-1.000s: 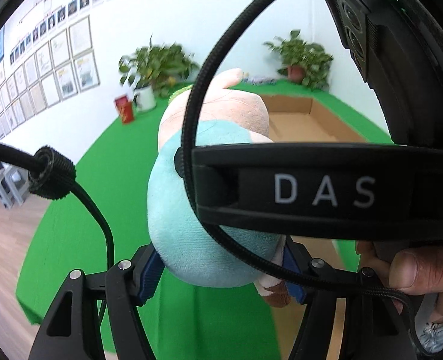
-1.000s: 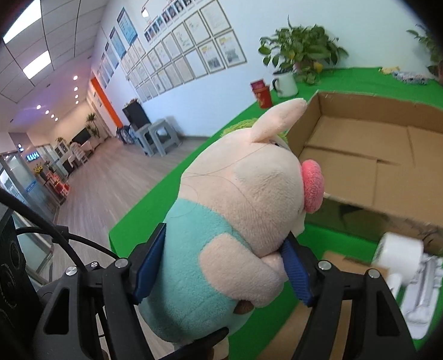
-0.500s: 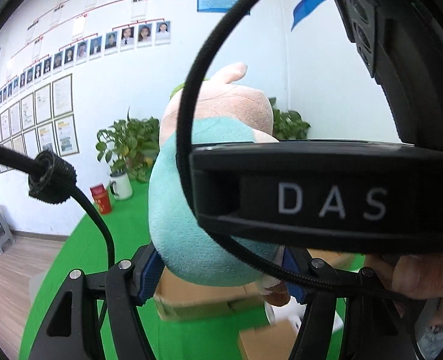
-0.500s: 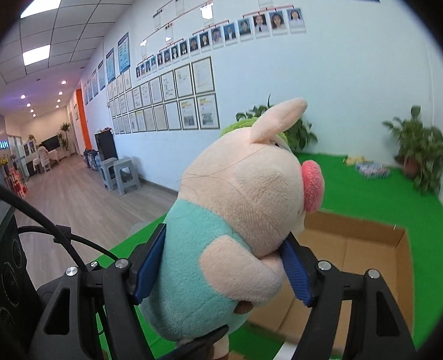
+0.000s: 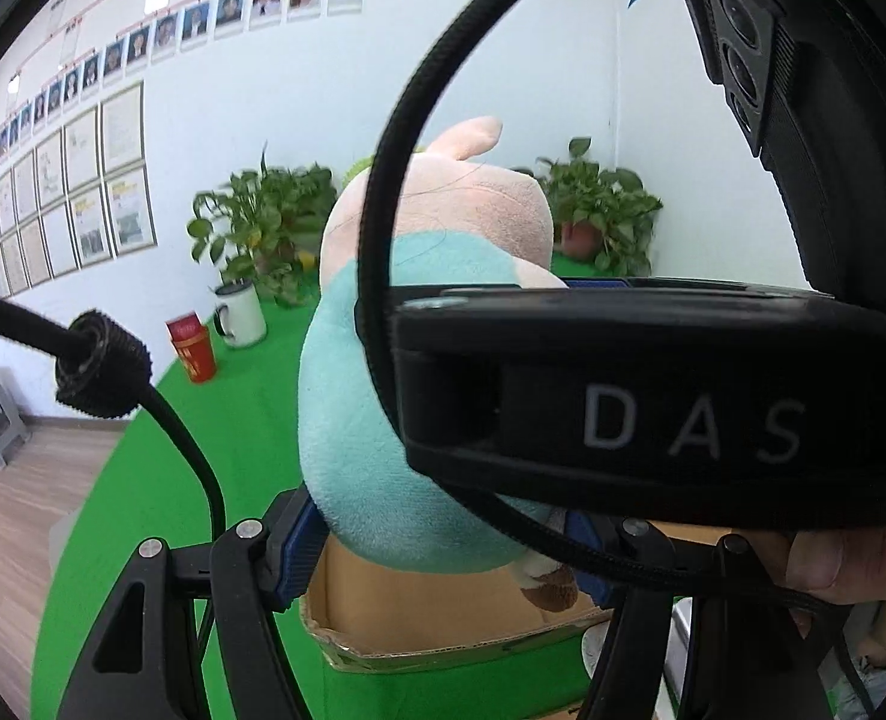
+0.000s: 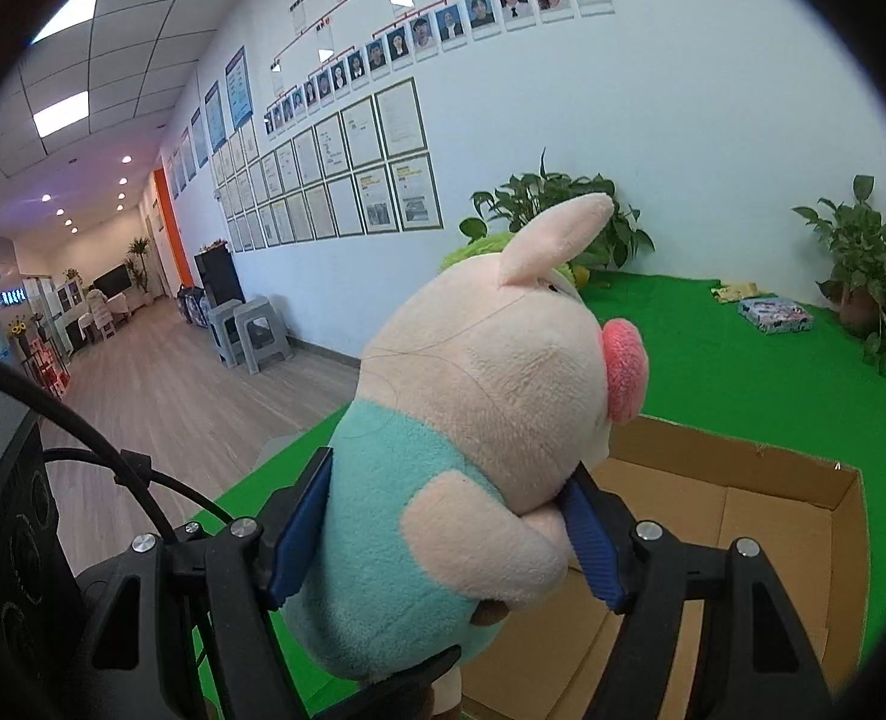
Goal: Organize objects
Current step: 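Lower the plush pig into the large cardboard box and open the right gripper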
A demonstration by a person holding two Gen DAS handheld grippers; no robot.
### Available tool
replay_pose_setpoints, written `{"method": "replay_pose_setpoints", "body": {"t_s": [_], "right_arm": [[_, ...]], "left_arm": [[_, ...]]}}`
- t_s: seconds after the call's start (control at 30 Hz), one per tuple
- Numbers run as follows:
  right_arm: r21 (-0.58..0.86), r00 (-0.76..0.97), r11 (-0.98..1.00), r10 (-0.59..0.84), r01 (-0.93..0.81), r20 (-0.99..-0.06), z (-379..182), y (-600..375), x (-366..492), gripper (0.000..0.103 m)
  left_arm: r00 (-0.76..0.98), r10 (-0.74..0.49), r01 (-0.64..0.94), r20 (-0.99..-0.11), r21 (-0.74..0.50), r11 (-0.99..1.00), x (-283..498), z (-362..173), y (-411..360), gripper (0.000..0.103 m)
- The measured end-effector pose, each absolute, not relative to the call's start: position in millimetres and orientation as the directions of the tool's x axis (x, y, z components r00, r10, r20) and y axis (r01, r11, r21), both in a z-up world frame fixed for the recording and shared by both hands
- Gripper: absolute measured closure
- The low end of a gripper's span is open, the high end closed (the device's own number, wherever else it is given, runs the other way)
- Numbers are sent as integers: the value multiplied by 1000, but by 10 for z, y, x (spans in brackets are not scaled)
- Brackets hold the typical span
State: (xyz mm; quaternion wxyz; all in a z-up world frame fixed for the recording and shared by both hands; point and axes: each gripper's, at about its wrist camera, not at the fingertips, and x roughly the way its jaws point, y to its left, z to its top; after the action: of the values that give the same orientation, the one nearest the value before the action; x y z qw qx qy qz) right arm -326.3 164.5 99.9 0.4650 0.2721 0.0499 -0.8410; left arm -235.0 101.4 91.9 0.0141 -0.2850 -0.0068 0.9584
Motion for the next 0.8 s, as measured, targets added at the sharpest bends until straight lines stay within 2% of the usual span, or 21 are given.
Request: {"method": "replay_pose_setpoints", "body": {"t_s": [0.27, 0.43, 0.63, 0.8], "right_arm": [[356, -254, -530, -765, 769, -592, 250, 1393, -3833, 32], [431, -145, -502, -760, 750, -634, -154, 1300, -4031, 32], [502, -56, -511, -737, 698, -673, -390, 1361, -4124, 30], [485, -72, -541, -715, 687, -695, -342, 1309, -4155, 29]], "left_arm": [[-717, -18, 57, -697, -33, -998, -3082, 224, 1024, 38], [-627, -7, 55, -779, -35, -998, -3209, -250, 1186, 38], [-596, 15, 65, -803, -66, -996, -2851, -741, 1183, 33], [-649, -11, 56, -761, -33, -998, -2793, -367, 746, 33]]}}
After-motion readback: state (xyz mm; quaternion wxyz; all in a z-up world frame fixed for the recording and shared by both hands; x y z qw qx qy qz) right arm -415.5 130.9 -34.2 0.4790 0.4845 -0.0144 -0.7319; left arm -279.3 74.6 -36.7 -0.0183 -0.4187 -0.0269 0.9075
